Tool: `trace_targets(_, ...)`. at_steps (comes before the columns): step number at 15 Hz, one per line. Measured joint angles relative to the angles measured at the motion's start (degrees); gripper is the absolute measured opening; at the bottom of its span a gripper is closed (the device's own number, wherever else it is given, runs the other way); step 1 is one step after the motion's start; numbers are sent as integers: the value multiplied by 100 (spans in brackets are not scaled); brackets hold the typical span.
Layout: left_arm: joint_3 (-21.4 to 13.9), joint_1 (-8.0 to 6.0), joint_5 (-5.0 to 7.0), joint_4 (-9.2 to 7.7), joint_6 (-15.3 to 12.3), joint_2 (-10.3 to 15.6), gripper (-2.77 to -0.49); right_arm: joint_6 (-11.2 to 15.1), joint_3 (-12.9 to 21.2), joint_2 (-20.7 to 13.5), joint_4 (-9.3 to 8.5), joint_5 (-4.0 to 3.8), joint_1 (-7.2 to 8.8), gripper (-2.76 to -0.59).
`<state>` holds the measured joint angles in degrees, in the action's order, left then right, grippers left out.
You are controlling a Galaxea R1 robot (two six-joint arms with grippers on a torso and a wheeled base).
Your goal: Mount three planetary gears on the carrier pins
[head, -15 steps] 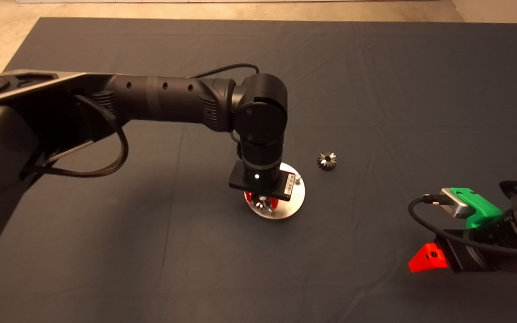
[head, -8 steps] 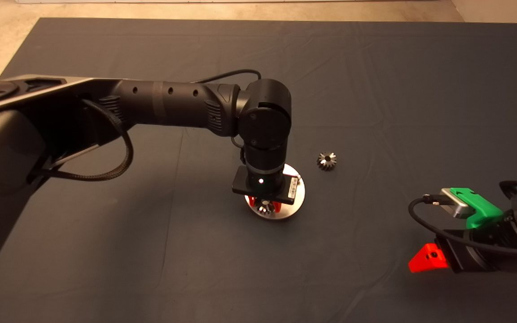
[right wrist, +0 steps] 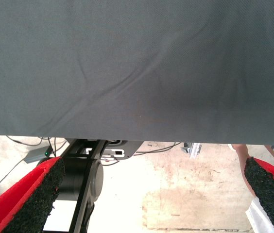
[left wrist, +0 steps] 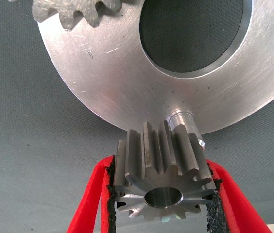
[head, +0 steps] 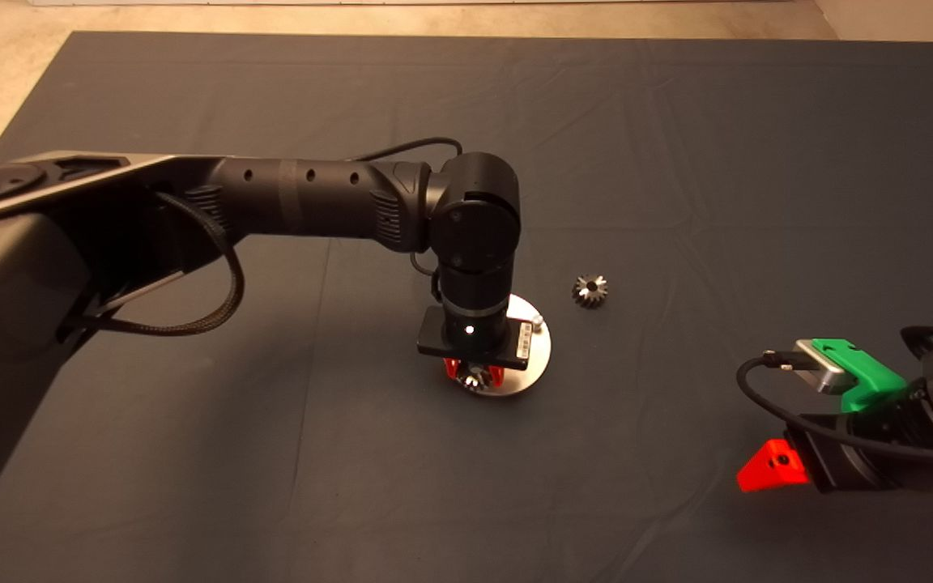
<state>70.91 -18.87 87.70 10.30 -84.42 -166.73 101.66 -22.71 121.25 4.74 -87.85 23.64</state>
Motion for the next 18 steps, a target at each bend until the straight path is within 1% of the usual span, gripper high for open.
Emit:
trace_targets(1,22,0,12,-5,2,-13,-239,0,0,0,0,-2,0,-60)
trace_targets(2,39,0,63,-5,5,-52,-239,0,0,0,0,0,0,-60)
trace_targets(3,66,-1,84,-5,7,-89,-239,0,0,1,0,0,0,-60)
trace_targets(18,98,-1,80,-5,13,-152,-240,0,0,0,0,0,0,-60)
